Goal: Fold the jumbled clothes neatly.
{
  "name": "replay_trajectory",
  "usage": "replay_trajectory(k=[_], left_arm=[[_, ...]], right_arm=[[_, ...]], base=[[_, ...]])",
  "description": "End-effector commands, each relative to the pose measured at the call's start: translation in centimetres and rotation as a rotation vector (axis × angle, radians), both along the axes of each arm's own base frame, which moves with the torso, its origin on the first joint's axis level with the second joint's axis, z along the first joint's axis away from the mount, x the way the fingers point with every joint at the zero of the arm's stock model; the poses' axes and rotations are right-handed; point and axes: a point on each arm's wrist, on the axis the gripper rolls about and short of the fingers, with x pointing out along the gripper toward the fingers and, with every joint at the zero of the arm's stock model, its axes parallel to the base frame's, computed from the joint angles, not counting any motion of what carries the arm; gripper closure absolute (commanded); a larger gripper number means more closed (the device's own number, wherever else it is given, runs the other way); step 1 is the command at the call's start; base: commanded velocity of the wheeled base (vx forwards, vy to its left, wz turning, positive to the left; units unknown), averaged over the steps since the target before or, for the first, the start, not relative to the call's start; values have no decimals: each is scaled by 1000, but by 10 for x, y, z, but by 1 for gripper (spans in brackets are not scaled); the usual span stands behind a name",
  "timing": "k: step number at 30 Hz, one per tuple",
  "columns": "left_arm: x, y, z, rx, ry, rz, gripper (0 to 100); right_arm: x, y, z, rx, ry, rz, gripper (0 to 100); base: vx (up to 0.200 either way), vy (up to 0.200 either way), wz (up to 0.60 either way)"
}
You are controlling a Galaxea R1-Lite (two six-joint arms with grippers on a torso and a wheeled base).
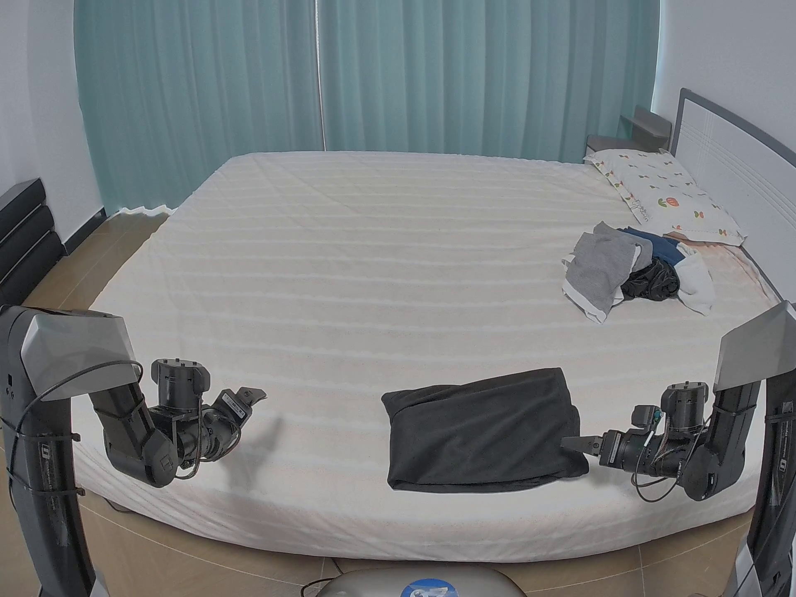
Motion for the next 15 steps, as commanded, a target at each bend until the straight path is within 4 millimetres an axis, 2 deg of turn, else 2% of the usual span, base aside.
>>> replay_trajectory(k=[1, 15], left_arm=[[0, 0, -1, 0, 4, -1, 0], [0, 0, -1, -3, 3, 2, 0]], right_arm=[[-2, 4, -7, -4, 29, 17, 100], [-11, -3, -1, -77, 44, 51, 100]], base=[[0, 0, 0], [0, 0, 0]])
